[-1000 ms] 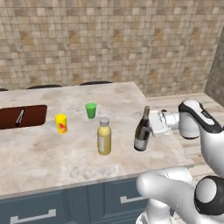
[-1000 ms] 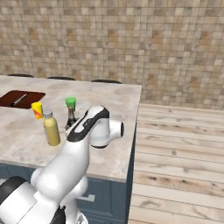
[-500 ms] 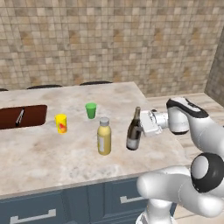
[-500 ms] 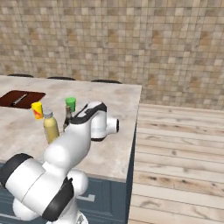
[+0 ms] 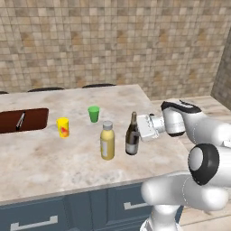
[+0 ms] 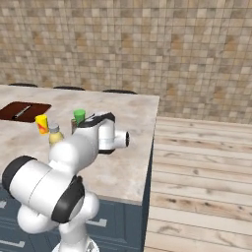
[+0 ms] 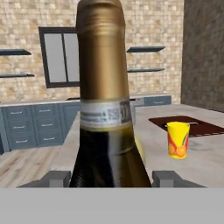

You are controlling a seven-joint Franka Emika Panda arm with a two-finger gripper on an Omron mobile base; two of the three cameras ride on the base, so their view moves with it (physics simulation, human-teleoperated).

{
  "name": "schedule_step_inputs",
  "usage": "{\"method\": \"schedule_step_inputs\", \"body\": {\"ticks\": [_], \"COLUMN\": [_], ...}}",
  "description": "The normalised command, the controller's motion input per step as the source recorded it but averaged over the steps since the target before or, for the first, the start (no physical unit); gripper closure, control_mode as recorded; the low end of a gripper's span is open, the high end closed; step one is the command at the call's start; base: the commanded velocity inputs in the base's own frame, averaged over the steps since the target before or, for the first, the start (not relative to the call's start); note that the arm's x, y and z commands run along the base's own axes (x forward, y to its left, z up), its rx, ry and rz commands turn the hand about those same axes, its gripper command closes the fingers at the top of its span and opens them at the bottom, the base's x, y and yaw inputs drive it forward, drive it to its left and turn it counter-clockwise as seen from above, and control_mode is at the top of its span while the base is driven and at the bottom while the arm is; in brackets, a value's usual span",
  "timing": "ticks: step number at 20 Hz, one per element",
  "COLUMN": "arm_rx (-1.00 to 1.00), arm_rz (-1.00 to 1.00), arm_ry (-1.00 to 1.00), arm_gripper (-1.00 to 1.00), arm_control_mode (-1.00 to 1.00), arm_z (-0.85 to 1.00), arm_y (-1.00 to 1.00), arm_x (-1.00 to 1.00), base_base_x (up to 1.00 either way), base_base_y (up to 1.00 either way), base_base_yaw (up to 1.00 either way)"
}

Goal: Place the drinks on the dining counter in a tight cluster.

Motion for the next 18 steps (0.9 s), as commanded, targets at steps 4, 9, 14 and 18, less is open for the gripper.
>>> {"method": "schedule_step_inputs", "body": {"ticks": [4, 9, 14, 18], "arm_rx": [0.0, 0.0, 0.0, 0.0], "arm_rz": [0.0, 0.0, 0.0, 0.0], "arm_ry": [0.0, 0.0, 0.0, 0.0], "arm_gripper": [1.0, 1.0, 1.0, 1.0], "arm_control_mode": [-1.0, -1.0, -1.0, -1.0], "arm_z": [-0.17, -0.19, -0.18, -0.16], "arm_y": [0.13, 0.06, 0.0, 0.0], "arm_x": [0.23, 0.13, 0.12, 0.07], "base_base_x": [0.0, 0.0, 0.0, 0.0], "base_base_y": [0.0, 0.0, 0.0, 0.0], "base_base_yaw": [0.0, 0.0, 0.0, 0.0]}}
